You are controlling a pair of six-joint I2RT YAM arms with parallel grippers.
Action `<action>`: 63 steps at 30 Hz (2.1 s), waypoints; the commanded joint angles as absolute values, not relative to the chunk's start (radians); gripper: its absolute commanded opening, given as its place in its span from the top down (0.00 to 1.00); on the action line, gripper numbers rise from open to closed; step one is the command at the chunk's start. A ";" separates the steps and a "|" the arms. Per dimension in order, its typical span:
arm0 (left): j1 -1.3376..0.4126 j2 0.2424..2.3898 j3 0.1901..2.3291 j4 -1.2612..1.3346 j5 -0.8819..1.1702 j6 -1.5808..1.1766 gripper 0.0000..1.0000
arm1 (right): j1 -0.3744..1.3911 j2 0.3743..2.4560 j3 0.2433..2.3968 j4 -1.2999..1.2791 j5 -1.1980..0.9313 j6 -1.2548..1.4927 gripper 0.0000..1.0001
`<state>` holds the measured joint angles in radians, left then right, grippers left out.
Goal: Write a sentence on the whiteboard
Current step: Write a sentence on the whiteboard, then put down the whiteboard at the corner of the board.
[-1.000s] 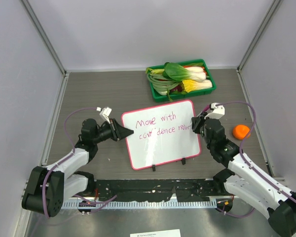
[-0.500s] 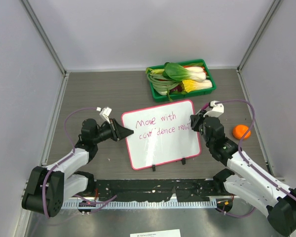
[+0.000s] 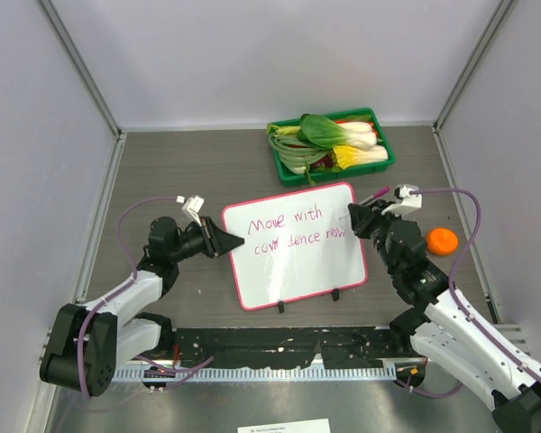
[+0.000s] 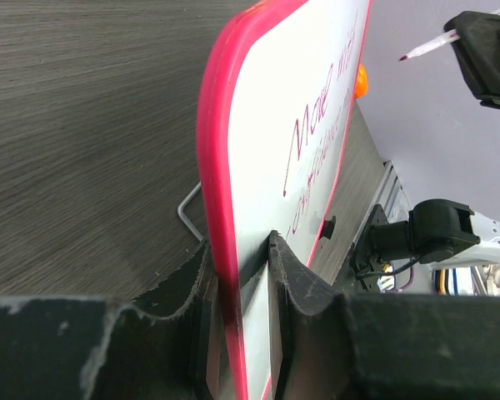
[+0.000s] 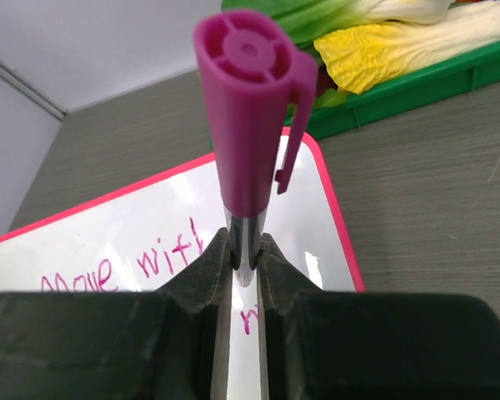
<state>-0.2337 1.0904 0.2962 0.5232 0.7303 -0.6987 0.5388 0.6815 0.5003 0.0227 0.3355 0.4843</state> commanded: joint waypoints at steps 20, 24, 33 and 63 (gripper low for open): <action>-0.233 1.095 0.278 0.480 0.634 -0.589 1.00 | 0.531 0.621 0.477 -0.049 0.448 0.488 0.99; -0.233 1.098 0.279 0.482 0.634 -0.592 1.00 | 0.529 0.621 0.457 -0.054 0.471 0.489 0.99; -0.233 1.100 0.278 0.483 0.637 -0.592 1.00 | 0.531 0.649 0.436 -0.012 0.483 0.495 0.99; -0.235 1.100 0.278 0.486 0.632 -0.591 1.00 | 0.529 0.646 0.475 -0.025 0.463 0.476 0.99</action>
<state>-0.2337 1.0904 0.2958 0.5228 0.7303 -0.6987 0.5335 0.6777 0.4255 -0.0193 0.4622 0.4847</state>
